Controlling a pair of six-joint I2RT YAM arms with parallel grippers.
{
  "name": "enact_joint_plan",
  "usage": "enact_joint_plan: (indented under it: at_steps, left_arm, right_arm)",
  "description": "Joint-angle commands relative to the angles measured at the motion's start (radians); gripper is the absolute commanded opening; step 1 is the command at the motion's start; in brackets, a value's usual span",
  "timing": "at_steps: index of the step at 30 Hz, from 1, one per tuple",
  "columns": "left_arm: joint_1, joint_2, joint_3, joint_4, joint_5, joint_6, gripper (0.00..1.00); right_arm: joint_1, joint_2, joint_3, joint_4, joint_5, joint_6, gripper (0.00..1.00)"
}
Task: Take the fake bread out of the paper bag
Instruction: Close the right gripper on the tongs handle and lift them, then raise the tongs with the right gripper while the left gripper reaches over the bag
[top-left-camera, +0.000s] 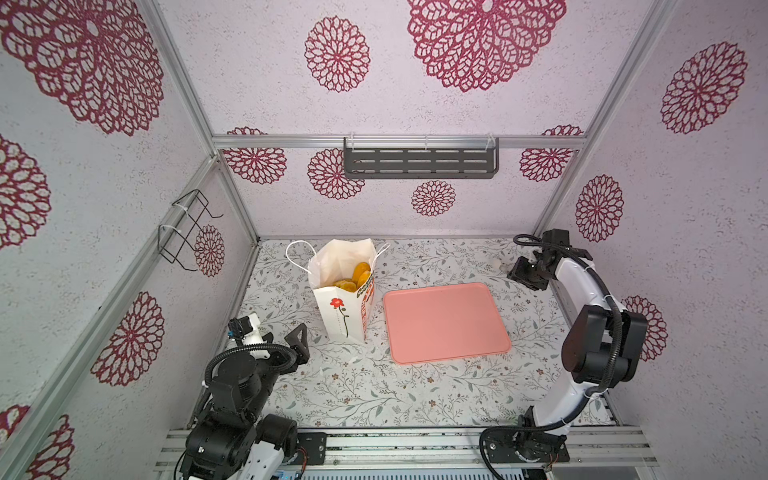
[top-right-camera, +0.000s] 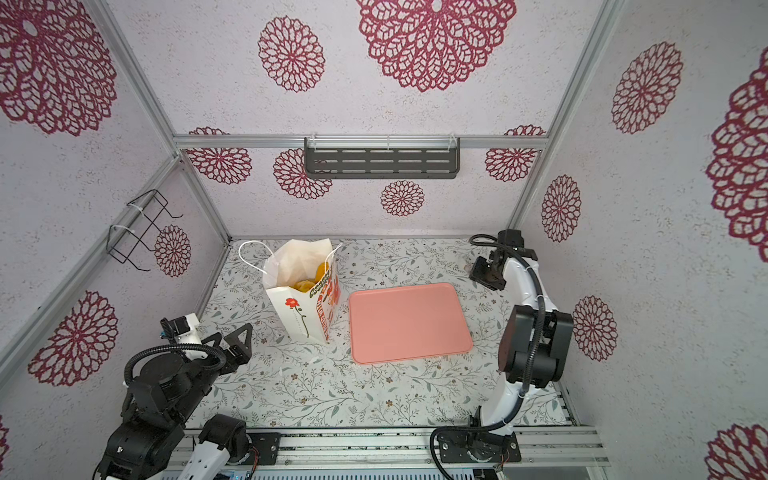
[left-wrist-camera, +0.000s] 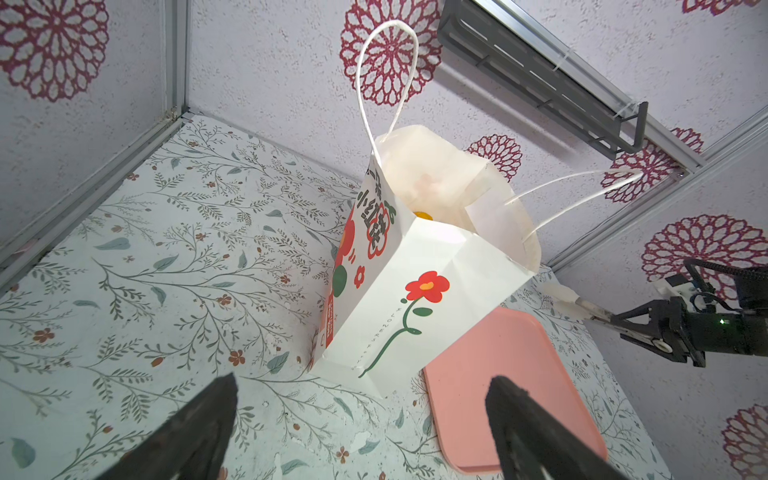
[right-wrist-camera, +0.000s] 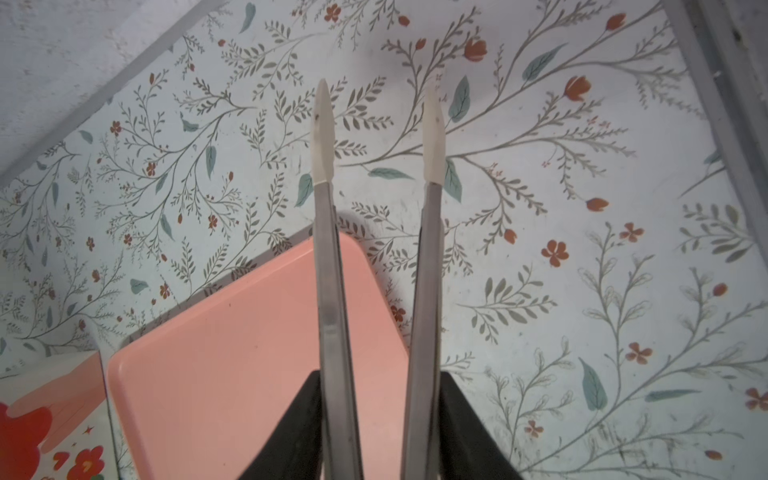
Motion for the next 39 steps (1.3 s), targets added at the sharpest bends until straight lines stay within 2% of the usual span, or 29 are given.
enact_joint_plan:
  at_steps: [1, 11, 21, 28, 33, 39]
  left_arm:
    - [-0.005, -0.012, 0.006, 0.015, 0.0, -0.006, 0.97]
    - [-0.005, -0.014, 0.01, 0.018, 0.019, -0.009, 0.97]
    - [-0.005, 0.036, 0.03, 0.045, 0.066, 0.02, 0.97]
    - [-0.004, 0.241, 0.192, 0.03, 0.016, 0.13, 0.97]
    - [-0.004, 0.471, 0.408, -0.072, -0.05, 0.195, 0.97]
    - [-0.003, 0.759, 0.693, -0.218, -0.005, 0.21, 0.97]
  right_arm:
    - [0.012, -0.069, 0.013, -0.09, -0.048, -0.002, 0.43]
    - [0.054, -0.176, -0.052, -0.13, -0.091, -0.043, 0.43]
    - [0.077, -0.317, -0.144, -0.066, -0.165, -0.068, 0.41]
    - [0.113, -0.505, -0.271, 0.098, -0.265, -0.084, 0.4]
    - [0.121, -0.578, -0.332, 0.146, -0.309, -0.07, 0.41]
    - [0.122, -0.607, -0.365, 0.119, -0.342, -0.059, 0.45]
